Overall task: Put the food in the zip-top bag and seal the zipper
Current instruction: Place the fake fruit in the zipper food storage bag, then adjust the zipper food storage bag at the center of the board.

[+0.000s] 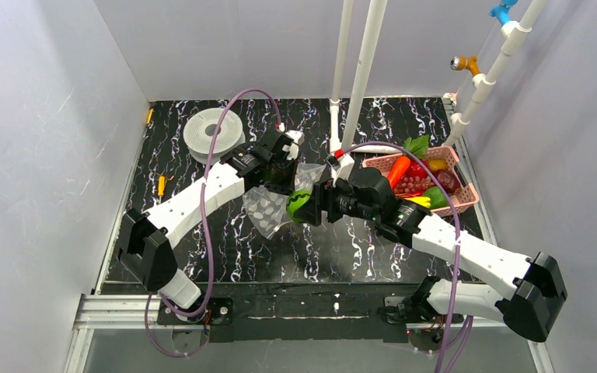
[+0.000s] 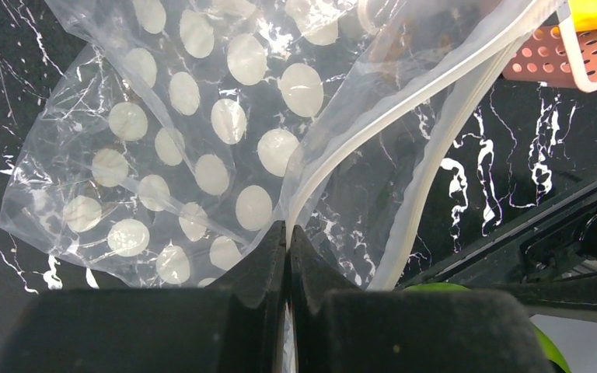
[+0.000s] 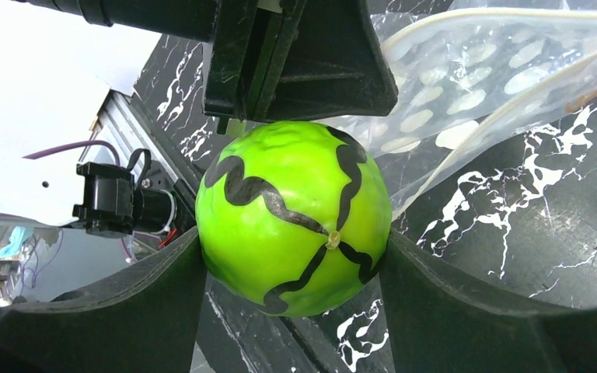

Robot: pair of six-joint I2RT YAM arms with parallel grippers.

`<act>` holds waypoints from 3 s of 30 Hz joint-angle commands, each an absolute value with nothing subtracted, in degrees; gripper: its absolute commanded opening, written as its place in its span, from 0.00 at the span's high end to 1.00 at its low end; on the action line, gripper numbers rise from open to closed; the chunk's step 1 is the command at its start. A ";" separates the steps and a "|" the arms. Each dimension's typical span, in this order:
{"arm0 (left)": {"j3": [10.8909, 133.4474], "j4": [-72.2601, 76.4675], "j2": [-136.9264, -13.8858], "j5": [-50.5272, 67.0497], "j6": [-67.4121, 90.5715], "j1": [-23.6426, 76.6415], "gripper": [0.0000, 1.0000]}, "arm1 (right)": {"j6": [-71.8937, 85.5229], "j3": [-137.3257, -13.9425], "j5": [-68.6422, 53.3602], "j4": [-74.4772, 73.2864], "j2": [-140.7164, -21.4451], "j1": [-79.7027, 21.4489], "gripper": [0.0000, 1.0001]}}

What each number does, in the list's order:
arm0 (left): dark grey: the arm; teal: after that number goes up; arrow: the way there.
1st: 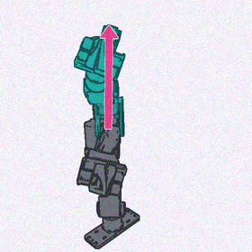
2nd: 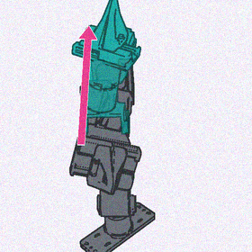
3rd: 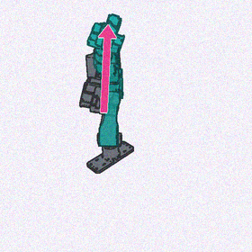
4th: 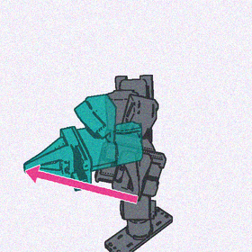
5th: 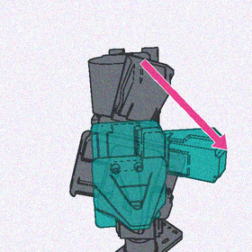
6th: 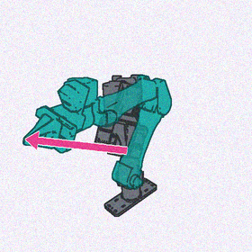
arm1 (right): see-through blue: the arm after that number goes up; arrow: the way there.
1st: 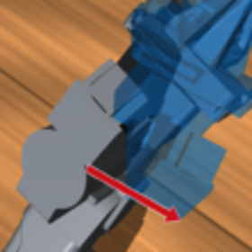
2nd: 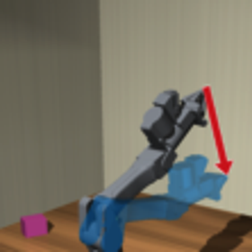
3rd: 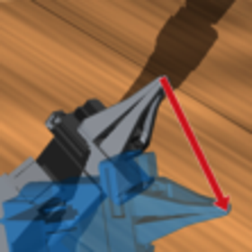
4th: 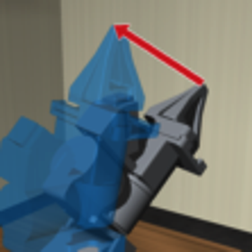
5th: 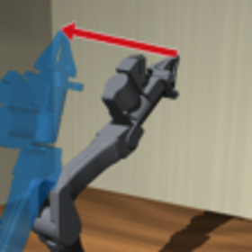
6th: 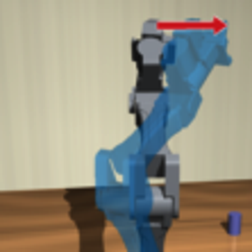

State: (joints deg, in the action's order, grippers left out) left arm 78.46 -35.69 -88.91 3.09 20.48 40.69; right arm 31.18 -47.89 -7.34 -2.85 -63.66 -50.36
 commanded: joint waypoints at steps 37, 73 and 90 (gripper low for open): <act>67.69 -19.08 -69.50 17.82 22.11 41.38 1.00 | 26.23 -55.67 -2.61 -7.54 -66.13 -50.61 0.36; 62.33 -13.80 -65.16 11.66 23.51 41.41 1.00 | 34.41 -58.04 12.08 -22.89 -56.01 -49.98 0.17; 54.78 -8.94 -49.67 -10.38 22.25 42.24 1.00 | 30.05 -69.37 10.57 -16.32 -70.79 -53.76 0.69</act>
State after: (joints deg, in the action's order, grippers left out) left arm 57.10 -12.51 -57.44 4.12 22.70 41.81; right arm 29.72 -67.48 12.32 -22.23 -70.79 -54.03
